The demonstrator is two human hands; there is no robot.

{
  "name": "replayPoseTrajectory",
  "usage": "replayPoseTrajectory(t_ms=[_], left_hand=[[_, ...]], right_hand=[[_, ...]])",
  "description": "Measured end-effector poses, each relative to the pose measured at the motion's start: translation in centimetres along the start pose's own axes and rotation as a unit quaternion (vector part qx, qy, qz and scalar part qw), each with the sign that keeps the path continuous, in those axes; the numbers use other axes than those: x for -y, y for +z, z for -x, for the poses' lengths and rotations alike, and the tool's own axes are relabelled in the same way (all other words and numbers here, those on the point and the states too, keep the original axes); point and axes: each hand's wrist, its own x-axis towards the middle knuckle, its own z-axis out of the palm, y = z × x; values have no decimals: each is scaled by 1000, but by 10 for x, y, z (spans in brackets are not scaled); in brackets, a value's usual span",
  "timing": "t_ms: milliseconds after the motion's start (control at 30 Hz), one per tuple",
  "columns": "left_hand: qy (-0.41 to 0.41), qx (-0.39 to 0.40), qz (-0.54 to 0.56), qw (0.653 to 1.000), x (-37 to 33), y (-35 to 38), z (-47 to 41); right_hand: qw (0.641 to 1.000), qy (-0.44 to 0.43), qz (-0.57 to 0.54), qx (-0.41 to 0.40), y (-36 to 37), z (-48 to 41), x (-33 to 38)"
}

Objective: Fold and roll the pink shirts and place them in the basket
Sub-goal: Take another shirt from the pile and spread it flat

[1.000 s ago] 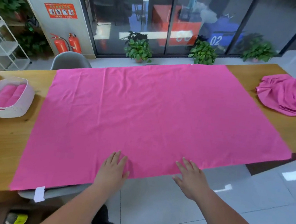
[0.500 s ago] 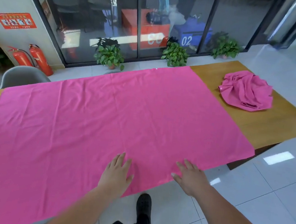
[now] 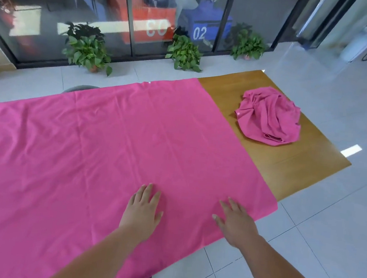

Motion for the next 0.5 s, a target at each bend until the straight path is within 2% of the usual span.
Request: replayPoseTrajectory(t_ms=[100, 267, 500], left_hand=[[-27, -8, 4, 1000, -11, 1, -16], [-36, -14, 17, 999, -39, -1, -41], [-118, -23, 19, 993, -112, 10, -53]], right_hand=[[1000, 13, -8, -19, -9, -15, -26], [998, -66, -11, -14, -29, -53, -65], [982, -163, 94, -27, -52, -92, -128]])
